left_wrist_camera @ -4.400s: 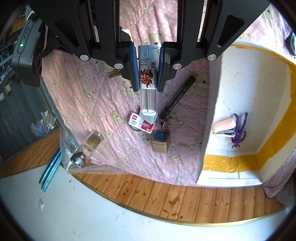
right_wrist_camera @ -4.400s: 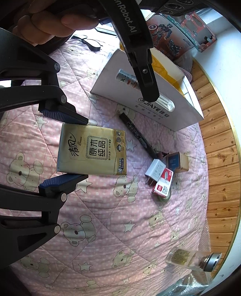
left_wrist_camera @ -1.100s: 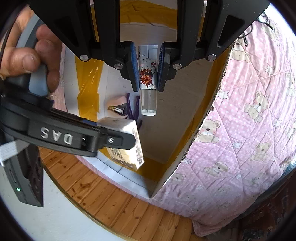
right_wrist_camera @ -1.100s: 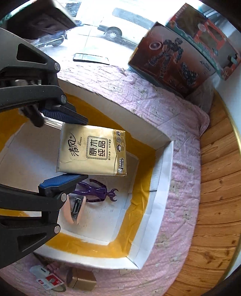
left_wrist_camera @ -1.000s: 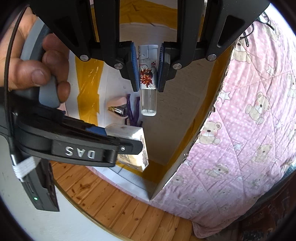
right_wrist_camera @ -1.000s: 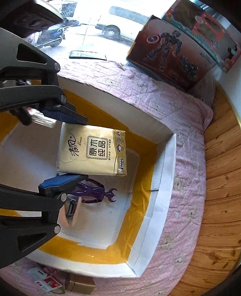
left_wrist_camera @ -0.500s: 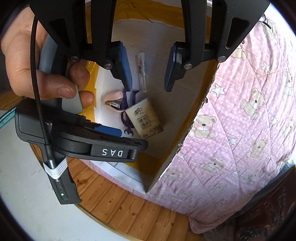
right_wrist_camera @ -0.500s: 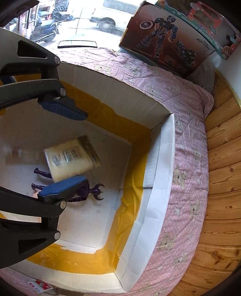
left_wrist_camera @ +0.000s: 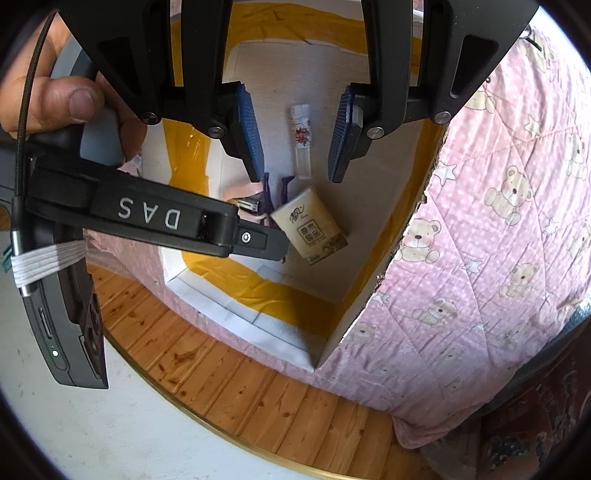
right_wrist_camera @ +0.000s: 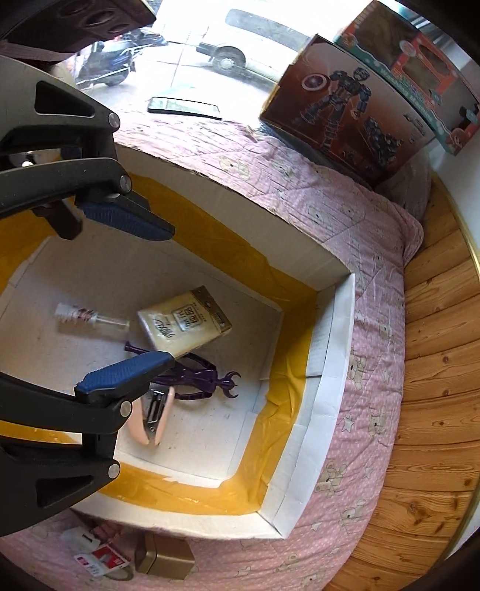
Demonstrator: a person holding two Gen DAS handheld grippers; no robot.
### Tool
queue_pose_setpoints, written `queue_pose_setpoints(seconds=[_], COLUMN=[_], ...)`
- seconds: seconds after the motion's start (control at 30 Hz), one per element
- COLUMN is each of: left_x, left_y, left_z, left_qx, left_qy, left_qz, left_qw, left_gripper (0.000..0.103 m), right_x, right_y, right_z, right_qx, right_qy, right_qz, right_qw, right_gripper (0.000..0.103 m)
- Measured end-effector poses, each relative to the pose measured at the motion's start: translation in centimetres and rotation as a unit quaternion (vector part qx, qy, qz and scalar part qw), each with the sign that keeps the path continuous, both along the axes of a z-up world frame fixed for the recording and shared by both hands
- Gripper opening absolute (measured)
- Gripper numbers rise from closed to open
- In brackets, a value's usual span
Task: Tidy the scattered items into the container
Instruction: 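Lower the tissue pack into the box with the right tool while the left tool drops the tube in, then withdraw both open tools from the box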
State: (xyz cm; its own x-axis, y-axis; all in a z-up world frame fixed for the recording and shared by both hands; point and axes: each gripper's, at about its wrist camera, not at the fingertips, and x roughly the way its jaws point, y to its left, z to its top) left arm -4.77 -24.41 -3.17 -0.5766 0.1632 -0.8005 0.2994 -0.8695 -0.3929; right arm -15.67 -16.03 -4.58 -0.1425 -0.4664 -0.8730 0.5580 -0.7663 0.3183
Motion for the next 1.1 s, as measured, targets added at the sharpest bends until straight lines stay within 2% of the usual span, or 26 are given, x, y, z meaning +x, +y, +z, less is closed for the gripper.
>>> queue_pose_setpoints(seconds=[0.17,0.33,0.57,0.73,0.93,1.1], left_x=[1.7,2.9,4.3,5.4,7.2,8.8], left_y=[0.6,2.0,4.5,6.1,8.2,9.3], left_z=[0.9,1.9,2.6,3.0,4.0,4.3], left_qx=[0.016,0.010,-0.037,-0.061,-0.103,-0.106], left_qy=[0.037,0.071,0.096,0.108,0.135,0.152], left_qz=[-0.001,-0.012,-0.020,-0.024,-0.025,-0.023], left_qw=[0.9992,0.9973,0.9945,0.9919,0.9851,0.9824], left_gripper=[0.038,0.038,0.039,0.039,0.039,0.039], right_x=[2.3,4.7,7.3,8.3,10.7,12.6], right_y=[1.2,3.3,6.8,9.1,11.4,13.6], right_z=[1.7,3.3,5.2,5.7,6.3,6.9], right_qx=[0.006,0.001,-0.022,-0.045,-0.064,-0.082], right_qy=[0.033,0.070,0.112,0.115,0.129,0.144], right_qz=[0.024,0.038,0.033,0.022,0.028,0.027], right_qw=[0.999,0.997,0.993,0.992,0.989,0.986], right_gripper=[0.064,0.064,0.064,0.064,0.064,0.064])
